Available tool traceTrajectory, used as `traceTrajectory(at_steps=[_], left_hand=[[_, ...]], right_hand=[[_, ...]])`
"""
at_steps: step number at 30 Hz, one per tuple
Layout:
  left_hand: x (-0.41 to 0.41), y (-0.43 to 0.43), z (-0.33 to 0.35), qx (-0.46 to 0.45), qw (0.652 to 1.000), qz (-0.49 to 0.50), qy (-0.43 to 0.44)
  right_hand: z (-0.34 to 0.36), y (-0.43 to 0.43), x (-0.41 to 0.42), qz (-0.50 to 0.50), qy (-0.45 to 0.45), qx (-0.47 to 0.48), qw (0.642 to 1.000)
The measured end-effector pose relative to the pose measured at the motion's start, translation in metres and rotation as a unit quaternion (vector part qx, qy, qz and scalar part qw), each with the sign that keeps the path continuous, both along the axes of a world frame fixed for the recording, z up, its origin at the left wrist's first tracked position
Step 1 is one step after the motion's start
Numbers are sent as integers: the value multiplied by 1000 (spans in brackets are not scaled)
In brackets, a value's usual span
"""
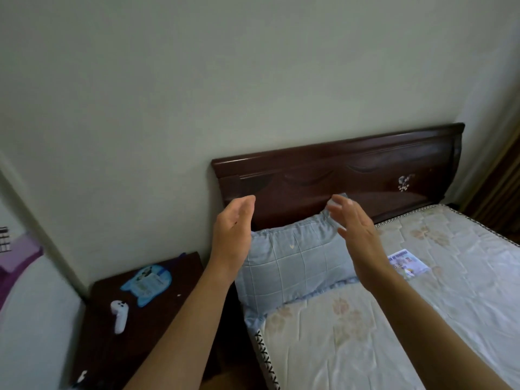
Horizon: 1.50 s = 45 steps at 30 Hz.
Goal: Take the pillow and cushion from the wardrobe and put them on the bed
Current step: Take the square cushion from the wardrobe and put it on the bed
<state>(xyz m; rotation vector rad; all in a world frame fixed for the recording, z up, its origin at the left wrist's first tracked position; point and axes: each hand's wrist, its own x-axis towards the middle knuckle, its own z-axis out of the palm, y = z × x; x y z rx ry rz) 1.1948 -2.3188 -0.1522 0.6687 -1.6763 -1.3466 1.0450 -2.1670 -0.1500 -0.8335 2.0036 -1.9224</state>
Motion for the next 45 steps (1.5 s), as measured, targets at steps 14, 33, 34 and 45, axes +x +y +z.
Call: traceTrajectory(at_steps=[14,33,34,45], left_hand=[[20,117,34,7,998,56,42],[237,269,78,-47,960,267,74],[257,280,79,-48,955,283,72],[485,427,70,-63,879,469,62]], right_hand=[[51,111,5,80,1,-44,996],[97,161,199,347,17,-95,933],[99,164,216,362,15,-101,927],[76,232,442,555,-3,-69,829]])
